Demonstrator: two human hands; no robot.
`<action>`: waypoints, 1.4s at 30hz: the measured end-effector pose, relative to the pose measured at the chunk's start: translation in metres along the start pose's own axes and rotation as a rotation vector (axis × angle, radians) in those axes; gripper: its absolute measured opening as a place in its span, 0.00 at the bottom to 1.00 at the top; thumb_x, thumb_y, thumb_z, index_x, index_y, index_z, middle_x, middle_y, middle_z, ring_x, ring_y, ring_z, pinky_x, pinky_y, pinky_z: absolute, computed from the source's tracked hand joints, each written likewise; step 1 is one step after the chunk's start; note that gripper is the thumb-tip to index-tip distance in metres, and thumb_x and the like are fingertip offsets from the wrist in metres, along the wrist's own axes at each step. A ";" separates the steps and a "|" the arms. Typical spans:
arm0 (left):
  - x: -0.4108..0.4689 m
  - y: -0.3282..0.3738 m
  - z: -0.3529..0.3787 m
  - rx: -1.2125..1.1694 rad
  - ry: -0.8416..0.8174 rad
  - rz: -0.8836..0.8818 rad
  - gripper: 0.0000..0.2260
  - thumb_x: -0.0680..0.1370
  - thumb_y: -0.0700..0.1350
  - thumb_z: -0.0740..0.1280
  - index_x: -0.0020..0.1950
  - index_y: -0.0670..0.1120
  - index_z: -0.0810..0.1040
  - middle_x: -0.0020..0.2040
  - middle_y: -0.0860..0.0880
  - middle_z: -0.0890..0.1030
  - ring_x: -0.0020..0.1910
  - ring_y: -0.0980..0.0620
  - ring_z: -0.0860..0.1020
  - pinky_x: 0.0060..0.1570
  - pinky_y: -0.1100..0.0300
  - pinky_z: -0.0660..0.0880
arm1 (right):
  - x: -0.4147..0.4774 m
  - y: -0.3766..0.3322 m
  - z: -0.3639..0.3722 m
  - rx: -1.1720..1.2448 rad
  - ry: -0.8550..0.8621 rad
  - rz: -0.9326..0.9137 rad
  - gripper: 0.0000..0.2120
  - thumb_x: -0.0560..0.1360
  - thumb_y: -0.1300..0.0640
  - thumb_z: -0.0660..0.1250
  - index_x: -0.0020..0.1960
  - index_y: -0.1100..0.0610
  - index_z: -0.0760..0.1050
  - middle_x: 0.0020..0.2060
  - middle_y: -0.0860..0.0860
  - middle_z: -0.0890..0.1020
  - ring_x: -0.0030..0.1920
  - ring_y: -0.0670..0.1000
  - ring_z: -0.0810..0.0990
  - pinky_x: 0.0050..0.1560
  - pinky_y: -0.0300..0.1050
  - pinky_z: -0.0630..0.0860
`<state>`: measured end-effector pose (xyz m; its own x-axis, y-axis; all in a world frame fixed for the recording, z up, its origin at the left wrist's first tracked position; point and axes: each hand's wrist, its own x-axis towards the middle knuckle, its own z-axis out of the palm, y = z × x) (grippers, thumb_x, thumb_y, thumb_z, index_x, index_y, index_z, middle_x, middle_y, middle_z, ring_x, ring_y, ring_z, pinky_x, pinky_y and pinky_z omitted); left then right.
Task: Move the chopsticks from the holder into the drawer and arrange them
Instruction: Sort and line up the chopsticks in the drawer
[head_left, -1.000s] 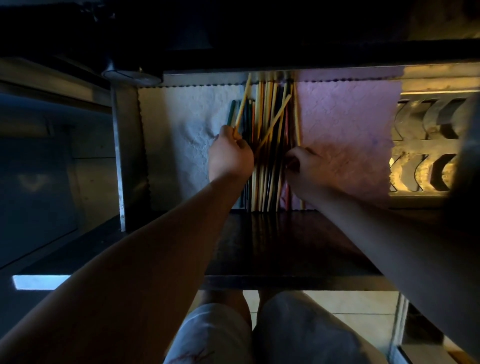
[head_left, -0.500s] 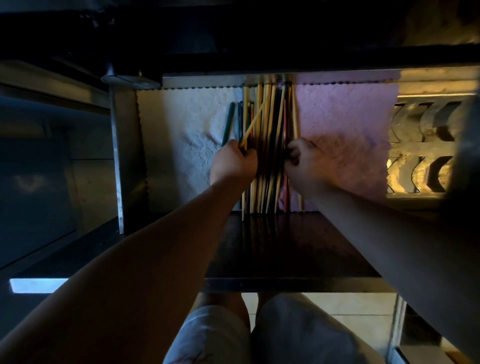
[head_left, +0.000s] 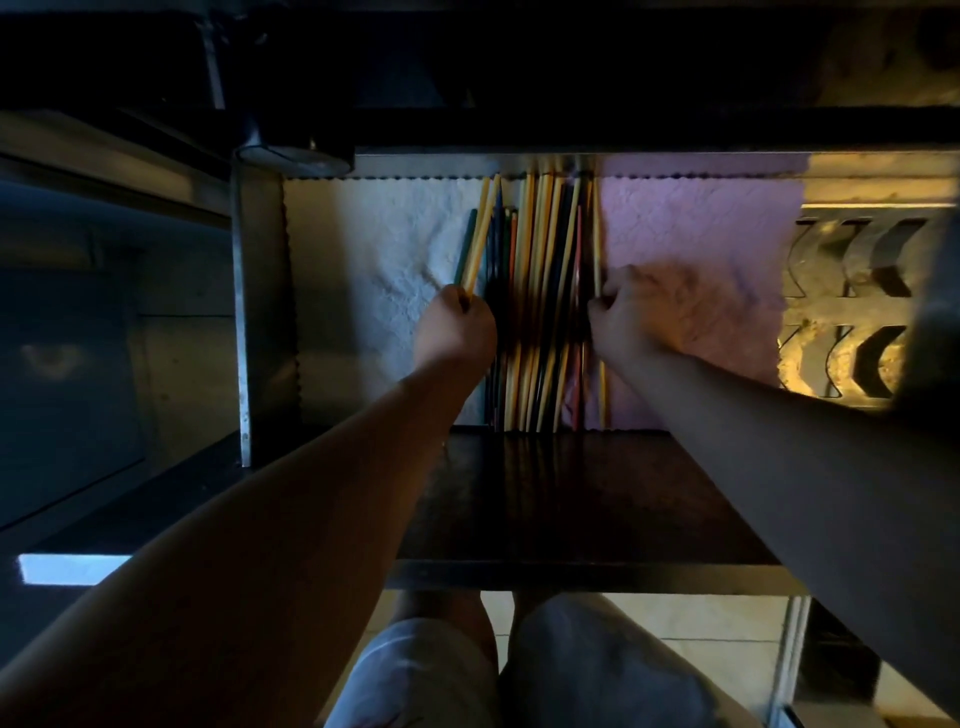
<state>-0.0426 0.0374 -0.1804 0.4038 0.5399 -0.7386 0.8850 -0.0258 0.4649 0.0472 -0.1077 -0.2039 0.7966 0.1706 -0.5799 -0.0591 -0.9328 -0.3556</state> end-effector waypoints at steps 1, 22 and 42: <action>0.000 0.000 0.000 -0.013 0.001 -0.010 0.08 0.80 0.44 0.59 0.51 0.44 0.76 0.47 0.41 0.81 0.47 0.42 0.80 0.45 0.50 0.78 | 0.003 0.001 0.000 -0.014 -0.017 0.013 0.10 0.75 0.57 0.65 0.55 0.60 0.75 0.51 0.57 0.79 0.54 0.57 0.78 0.53 0.47 0.74; -0.013 0.022 0.031 0.441 0.016 0.077 0.10 0.78 0.49 0.67 0.56 0.45 0.77 0.45 0.48 0.76 0.46 0.47 0.78 0.39 0.53 0.70 | -0.023 -0.025 0.003 0.488 0.087 0.180 0.10 0.77 0.57 0.62 0.37 0.53 0.71 0.31 0.46 0.70 0.32 0.44 0.70 0.33 0.38 0.65; -0.003 0.003 -0.009 -0.076 -0.087 -0.063 0.11 0.79 0.49 0.65 0.39 0.45 0.77 0.31 0.50 0.75 0.32 0.51 0.75 0.32 0.60 0.70 | -0.028 -0.031 0.015 0.424 0.030 0.145 0.09 0.74 0.55 0.67 0.49 0.57 0.83 0.38 0.55 0.82 0.40 0.54 0.78 0.47 0.49 0.79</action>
<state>-0.0435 0.0429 -0.1722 0.3698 0.4631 -0.8055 0.8904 0.0712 0.4496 0.0180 -0.0786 -0.1873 0.7784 0.0327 -0.6269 -0.4081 -0.7326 -0.5448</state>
